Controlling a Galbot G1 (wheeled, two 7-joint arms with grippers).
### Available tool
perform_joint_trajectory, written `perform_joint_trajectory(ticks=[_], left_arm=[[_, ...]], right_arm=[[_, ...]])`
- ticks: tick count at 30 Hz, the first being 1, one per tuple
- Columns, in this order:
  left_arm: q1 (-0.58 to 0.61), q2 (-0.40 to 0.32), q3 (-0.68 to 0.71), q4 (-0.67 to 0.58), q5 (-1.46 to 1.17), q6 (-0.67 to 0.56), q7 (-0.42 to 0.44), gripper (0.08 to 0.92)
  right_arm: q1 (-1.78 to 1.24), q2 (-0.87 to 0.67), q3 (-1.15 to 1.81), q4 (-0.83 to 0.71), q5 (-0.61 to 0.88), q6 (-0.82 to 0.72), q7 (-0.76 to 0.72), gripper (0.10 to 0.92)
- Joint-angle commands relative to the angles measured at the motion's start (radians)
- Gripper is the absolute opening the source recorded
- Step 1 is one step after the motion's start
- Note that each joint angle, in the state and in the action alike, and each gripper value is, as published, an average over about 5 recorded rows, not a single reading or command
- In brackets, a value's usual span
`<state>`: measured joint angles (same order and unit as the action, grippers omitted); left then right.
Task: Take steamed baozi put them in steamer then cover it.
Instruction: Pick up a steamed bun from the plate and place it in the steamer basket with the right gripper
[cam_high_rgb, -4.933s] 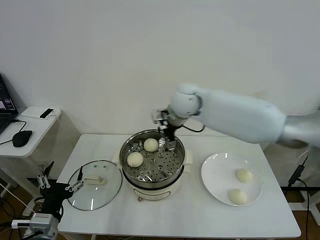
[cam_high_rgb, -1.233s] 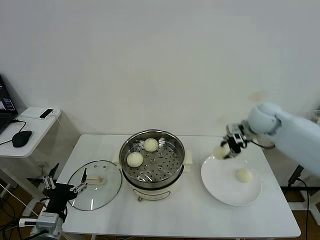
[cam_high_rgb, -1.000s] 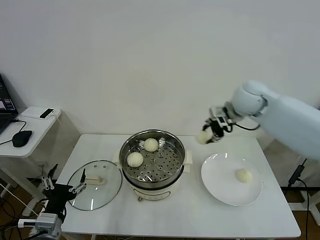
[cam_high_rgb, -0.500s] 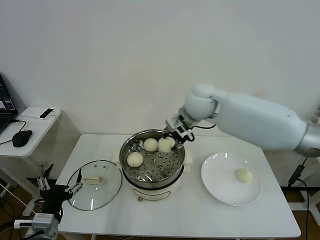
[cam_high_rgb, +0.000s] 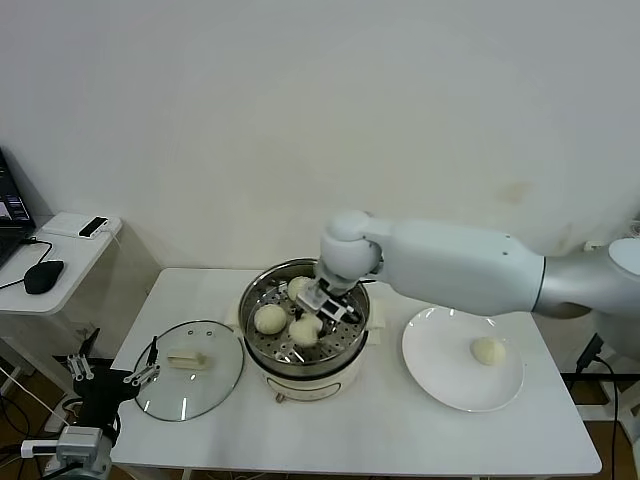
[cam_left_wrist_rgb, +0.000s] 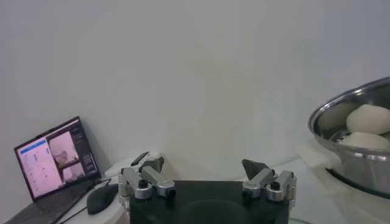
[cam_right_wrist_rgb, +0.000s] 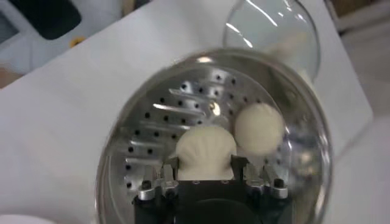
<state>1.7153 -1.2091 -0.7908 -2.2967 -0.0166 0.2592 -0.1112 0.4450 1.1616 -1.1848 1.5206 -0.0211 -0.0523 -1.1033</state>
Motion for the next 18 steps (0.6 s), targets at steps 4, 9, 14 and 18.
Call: perform_joint_trajectory(ticks=[4,9,14,18], left_arm=[[-0.002,-0.001,0.002,0.000,0.000,-0.001,0.000,0.823],[-0.002,-0.002,0.002,-0.001,0.000,-0.001,0.000,0.823],[-0.004,-0.004,0.007,0.000,0.000,-0.001,0.000,0.823],[-0.006,-0.003,0.007,-0.001,0.000,-0.001,0.000,0.823]], right_arm=[[-0.011,0.031,-0.028,0.003,-0.049,0.128,0.004,0.552],[-0.003,0.018,-0.032,0.015,-0.051,0.140,-0.011,0.551],[-0.001,0.005,-0.031,0.025,-0.046,0.144,-0.018,0.556],[0.002,-0.008,-0.024,0.028,-0.045,0.144,-0.020,0.606]])
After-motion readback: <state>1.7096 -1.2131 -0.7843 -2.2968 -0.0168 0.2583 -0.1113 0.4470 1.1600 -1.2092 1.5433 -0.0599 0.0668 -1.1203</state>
